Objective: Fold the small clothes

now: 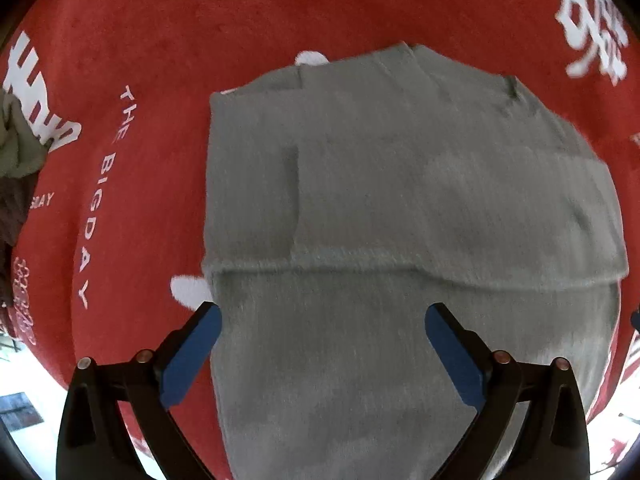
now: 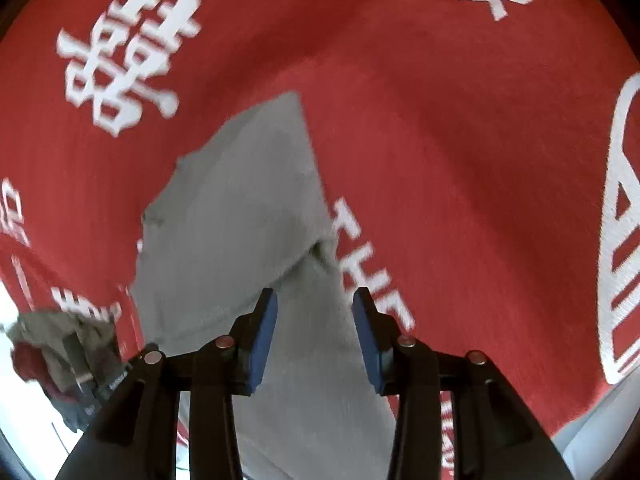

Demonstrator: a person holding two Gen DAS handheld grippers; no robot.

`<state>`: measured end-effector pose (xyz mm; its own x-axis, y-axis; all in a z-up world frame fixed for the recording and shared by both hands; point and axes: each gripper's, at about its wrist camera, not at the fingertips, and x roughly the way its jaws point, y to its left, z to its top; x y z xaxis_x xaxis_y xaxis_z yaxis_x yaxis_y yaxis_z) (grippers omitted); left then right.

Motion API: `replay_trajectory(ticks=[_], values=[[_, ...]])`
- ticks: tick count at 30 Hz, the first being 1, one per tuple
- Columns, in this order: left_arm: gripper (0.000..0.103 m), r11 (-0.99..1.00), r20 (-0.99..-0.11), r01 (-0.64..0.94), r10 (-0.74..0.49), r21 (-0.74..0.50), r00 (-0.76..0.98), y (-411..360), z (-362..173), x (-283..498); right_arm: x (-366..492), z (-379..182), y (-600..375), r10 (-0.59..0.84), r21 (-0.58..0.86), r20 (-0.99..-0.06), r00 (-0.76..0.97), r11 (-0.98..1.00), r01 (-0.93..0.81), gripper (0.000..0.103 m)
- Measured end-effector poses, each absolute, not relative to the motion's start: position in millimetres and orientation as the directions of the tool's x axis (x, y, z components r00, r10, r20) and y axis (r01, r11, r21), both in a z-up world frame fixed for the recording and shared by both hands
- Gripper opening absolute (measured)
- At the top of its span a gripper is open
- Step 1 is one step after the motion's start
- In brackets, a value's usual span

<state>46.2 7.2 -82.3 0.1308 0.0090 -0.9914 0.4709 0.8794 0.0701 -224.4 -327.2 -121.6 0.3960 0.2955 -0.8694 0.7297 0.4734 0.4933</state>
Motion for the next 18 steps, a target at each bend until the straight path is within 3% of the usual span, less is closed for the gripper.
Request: replay_trajectory(ticks=[18], values=[[0.102, 0.841, -0.992, 0.529, 0.062, 0.109, 0.106, -34, -81, -7, -214, -113, -288, 0.403, 0.517, -0.856, 0.323, 0.669, 0.535, 0.051]])
